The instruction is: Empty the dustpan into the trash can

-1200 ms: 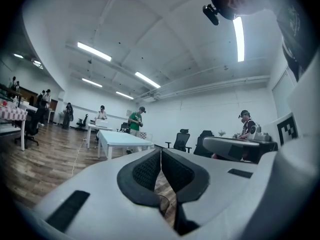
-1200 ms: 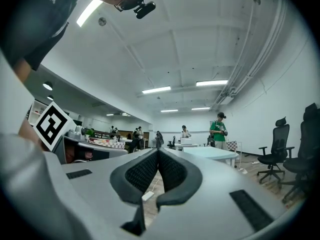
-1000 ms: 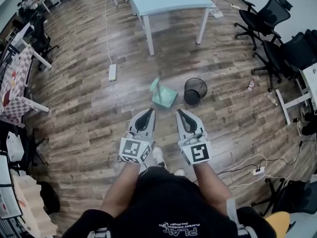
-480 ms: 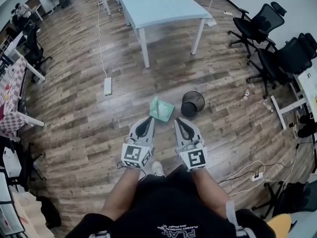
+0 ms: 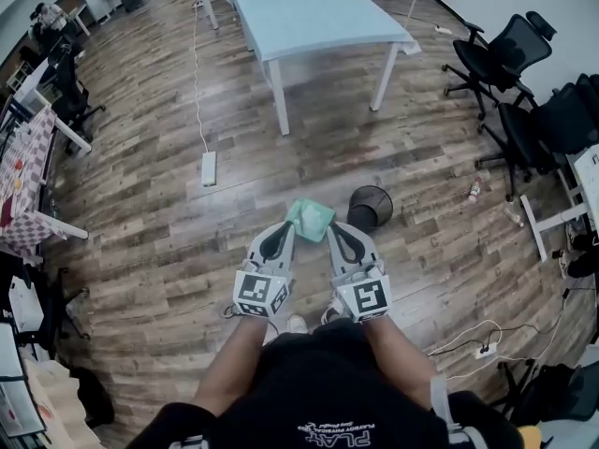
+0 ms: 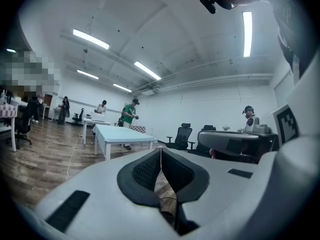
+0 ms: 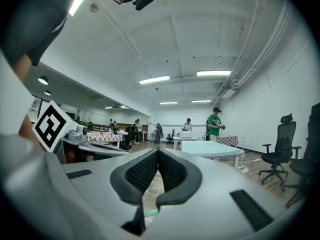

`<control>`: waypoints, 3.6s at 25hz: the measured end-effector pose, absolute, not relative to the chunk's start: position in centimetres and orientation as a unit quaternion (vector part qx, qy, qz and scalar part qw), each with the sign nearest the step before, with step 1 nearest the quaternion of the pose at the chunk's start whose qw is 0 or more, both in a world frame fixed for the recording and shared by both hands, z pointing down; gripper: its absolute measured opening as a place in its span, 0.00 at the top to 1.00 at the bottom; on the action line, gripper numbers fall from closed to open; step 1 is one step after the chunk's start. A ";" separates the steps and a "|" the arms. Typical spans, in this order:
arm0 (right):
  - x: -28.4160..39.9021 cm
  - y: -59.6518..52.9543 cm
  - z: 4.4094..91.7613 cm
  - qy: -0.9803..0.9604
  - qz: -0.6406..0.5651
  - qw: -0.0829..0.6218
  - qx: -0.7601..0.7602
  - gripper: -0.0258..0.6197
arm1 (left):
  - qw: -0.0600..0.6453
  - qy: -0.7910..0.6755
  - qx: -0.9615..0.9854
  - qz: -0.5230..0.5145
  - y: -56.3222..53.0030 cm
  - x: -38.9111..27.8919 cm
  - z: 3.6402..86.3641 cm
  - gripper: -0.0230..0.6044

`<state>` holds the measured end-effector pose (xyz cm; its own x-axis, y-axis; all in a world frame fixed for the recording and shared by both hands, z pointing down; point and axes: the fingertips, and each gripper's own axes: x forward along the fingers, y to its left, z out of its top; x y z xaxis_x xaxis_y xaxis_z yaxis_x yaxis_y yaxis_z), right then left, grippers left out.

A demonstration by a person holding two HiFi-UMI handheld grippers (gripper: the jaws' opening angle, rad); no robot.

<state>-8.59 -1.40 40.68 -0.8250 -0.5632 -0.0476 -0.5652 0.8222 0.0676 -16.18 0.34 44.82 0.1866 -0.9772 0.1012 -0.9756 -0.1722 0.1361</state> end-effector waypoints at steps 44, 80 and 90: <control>-15.0 -17.9 49.6 0.947 -0.031 -0.045 -0.316 0.92 | 0.230 -0.575 0.769 0.160 -16.8 -21.0 62.3 0.64; -12.1 -17.3 62.1 0.912 -0.125 -0.162 -0.354 0.92 | 0.388 -0.509 0.681 0.356 -17.4 -20.3 82.8 0.65; -10.4 -17.9 67.3 0.883 -0.162 -0.213 -0.387 0.92 | 0.390 -0.508 0.665 0.384 -17.1 -20.5 83.4 0.78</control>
<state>-10.37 -17.90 67.25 -0.6106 -0.6136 0.5006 -0.7516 0.6482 -0.1221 -20.52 -17.09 83.37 0.1888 -0.3766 0.9069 -0.9753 -0.1797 0.1284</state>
